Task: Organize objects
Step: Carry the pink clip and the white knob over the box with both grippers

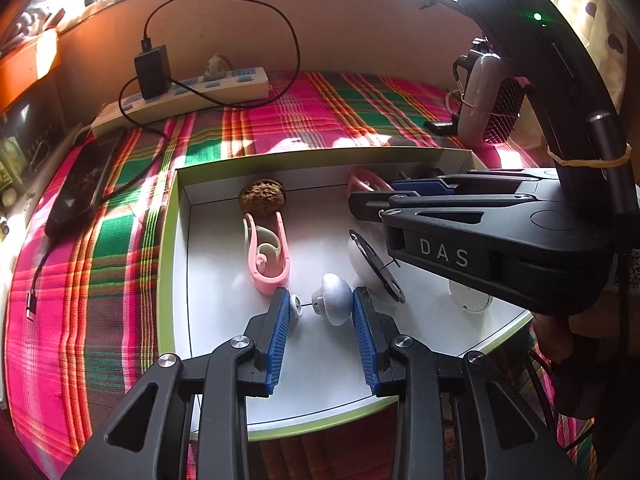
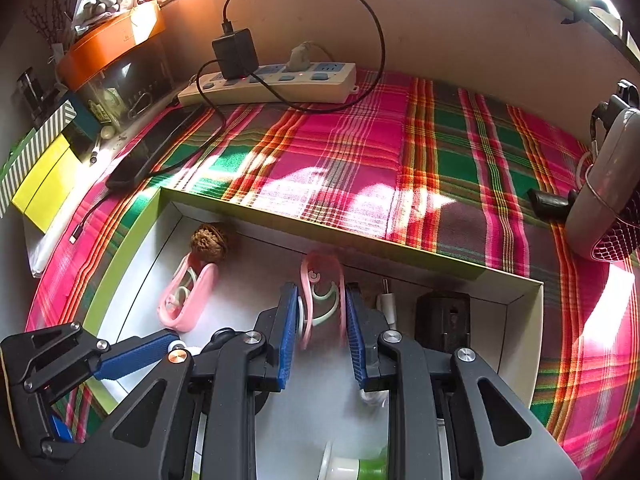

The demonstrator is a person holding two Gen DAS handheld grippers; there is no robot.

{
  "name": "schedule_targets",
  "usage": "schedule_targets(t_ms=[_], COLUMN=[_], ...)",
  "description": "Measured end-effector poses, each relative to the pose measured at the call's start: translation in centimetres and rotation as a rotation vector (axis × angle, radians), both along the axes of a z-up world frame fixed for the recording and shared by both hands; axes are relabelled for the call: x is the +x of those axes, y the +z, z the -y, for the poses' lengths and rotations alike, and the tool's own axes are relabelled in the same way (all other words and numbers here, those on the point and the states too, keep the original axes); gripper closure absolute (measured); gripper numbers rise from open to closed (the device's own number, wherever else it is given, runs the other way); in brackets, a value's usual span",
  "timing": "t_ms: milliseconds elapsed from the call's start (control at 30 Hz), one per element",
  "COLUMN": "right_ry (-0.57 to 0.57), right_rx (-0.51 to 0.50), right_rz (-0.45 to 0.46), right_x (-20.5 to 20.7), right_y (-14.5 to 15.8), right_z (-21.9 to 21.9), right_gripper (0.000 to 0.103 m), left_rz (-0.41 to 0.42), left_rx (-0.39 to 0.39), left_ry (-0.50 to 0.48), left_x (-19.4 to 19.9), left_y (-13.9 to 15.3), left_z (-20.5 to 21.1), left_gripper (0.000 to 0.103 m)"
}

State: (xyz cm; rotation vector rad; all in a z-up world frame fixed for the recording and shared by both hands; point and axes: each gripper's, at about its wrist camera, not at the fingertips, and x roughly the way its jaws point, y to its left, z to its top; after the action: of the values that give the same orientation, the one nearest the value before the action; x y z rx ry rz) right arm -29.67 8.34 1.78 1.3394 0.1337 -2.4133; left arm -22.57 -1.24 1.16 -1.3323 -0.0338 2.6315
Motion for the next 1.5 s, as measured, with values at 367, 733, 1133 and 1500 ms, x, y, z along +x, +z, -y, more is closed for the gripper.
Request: schedule_targets(t_ms=[367, 733, 1133, 1500], right_ry=[-0.004, -0.013, -0.037, -0.059], right_rx=[0.009, 0.005, -0.015, -0.037], right_rz=[-0.001, 0.001, -0.006, -0.050], right_x=[0.0, -0.1, 0.1, 1.5], right_y=[0.0, 0.0, 0.3, 2.0], right_z=[0.2, 0.3, 0.0, -0.5], right_gripper=[0.078, 0.078, 0.076, 0.070], left_rz=[0.000, 0.001, -0.004, -0.036], left_rx=[-0.002, -0.004, 0.001, 0.007], left_ry=[-0.001, -0.001, 0.000, 0.006], left_x=[0.0, 0.0, 0.4, 1.3], left_y=[0.1, 0.1, 0.4, 1.5], left_z=[0.0, 0.0, 0.0, 0.2], left_gripper=[0.073, 0.073, 0.072, 0.072])
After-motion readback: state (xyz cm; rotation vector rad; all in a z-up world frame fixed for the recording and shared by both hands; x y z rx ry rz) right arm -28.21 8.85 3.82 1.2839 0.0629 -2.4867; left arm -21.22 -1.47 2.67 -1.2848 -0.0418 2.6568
